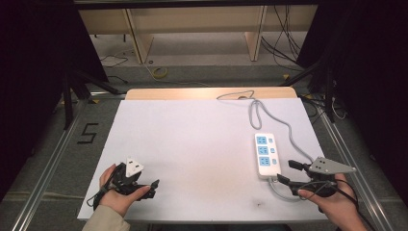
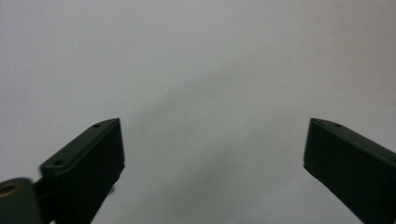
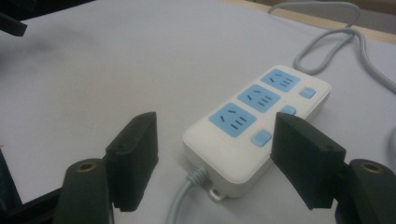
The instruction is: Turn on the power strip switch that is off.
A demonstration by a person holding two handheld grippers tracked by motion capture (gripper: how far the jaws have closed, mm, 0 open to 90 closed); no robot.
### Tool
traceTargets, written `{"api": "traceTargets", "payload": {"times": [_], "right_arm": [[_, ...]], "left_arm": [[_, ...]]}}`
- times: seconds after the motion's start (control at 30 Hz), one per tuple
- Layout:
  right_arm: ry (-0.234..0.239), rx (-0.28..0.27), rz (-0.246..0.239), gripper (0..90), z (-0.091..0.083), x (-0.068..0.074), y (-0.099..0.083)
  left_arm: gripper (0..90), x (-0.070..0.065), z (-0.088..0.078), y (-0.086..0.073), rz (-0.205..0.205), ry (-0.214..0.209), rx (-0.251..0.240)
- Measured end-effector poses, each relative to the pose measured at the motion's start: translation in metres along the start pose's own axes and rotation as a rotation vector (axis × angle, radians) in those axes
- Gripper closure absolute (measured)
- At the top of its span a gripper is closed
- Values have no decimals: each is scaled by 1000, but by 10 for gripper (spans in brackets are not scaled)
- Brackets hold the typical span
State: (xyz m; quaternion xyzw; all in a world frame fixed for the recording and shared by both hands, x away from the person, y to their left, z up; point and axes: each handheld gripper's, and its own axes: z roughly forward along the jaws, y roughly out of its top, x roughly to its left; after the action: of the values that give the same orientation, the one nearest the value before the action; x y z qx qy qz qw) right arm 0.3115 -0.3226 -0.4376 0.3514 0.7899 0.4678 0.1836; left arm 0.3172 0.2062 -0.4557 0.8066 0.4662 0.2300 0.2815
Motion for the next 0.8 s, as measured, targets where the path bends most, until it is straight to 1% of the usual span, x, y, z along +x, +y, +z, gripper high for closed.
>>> {"api": "traceTargets", "payload": {"times": [0.07,0.1,0.13,0.17,0.27,0.4,0.5,0.63,0.67,0.8], "right_arm": [[-4,17,4,340,1,0,0],[-1,22,7,339,1,0,0],[-3,30,12,338,2,0,0],[-3,37,9,338,3,0,-1],[-3,39,9,336,3,0,-1],[-4,38,12,344,3,0,0],[-14,42,5,414,1,0,1],[-45,58,2,531,-2,1,4],[-44,57,5,565,-2,1,4],[-64,59,22,702,-5,1,7]], "left_arm": [[94,0,6,-1,1,-1,85],[95,0,8,-2,2,10,94],[97,0,9,-2,7,9,96],[93,0,8,-1,-1,5,88],[81,-1,5,2,3,13,45],[73,-4,5,3,20,-4,37],[71,-6,5,4,26,0,29],[73,-5,5,3,21,0,27],[74,-5,5,3,21,0,27],[79,-5,5,3,21,2,27]]}}
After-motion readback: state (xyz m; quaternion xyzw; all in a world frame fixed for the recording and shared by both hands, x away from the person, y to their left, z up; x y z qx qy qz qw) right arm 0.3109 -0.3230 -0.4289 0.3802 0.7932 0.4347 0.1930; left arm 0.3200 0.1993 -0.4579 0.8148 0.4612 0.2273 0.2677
